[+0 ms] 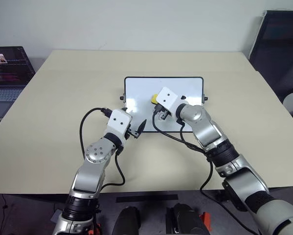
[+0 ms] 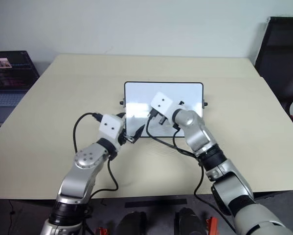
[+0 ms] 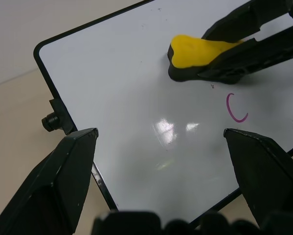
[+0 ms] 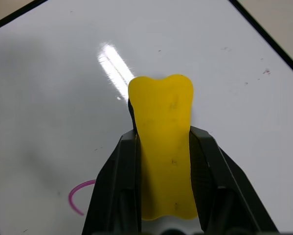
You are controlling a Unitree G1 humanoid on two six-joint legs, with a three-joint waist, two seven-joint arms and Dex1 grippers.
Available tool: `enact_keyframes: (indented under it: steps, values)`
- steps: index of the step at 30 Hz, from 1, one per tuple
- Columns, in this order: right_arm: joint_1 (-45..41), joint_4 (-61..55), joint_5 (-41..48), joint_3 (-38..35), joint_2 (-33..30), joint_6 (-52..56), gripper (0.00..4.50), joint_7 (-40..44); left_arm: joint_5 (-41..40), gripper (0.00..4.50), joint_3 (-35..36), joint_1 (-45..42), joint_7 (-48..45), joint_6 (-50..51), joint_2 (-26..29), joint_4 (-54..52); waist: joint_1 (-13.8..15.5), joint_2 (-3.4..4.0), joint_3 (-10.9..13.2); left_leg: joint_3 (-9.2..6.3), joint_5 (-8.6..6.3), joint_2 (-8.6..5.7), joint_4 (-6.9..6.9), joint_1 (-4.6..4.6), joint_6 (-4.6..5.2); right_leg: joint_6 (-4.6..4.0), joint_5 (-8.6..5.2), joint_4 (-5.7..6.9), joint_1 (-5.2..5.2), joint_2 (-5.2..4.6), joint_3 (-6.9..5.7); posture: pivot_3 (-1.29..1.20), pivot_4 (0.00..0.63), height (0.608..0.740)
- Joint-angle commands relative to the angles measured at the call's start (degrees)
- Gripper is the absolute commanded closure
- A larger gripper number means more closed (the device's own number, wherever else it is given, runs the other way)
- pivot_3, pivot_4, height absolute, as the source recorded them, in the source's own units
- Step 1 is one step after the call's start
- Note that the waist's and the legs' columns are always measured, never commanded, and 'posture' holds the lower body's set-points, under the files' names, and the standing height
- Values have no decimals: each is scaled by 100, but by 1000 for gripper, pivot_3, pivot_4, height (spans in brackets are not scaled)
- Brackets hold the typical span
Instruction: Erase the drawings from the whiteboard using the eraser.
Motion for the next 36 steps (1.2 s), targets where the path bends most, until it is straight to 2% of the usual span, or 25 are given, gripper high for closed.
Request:
enact_keyframes:
  steps: [1,16,26,33,36]
  values:
    - [154,-68,-73,70,-22,168,3527,106,-1,0,45,-24,18,-25,16,-312,0,0,0,1,0,0,0,0,0,0,0,0,0,0,0,0,150,740]
    - [361,-418,-130,2,-124,414,3527,237,-12,0,-1,-86,-5,-62,-11,-238,20,0,0,-1,0,-2,-2,-1,-1,0,0,0,0,-1,-1,0,150,740]
    - [84,-480,-11,-295,-68,418,3527,84,-21,0,-8,-22,-11,-48,-15,-286,23,0,0,-1,0,-2,-2,-1,-1,0,0,0,0,-1,0,0,150,740]
    - [-58,-1522,303,-575,-89,1303,3527,387,-38,0,-28,-76,-80,-64,9,-251,39,0,1,-5,0,-3,-2,-21,-1,0,0,-2,-16,-1,-2,0,150,740]
    - [-54,-2043,643,-875,36,2223,3527,496,-41,0,-31,-97,-106,-57,3,-243,37,1,1,-7,-2,-1,-8,-22,-2,-1,0,-4,-19,-1,-3,0,150,740]
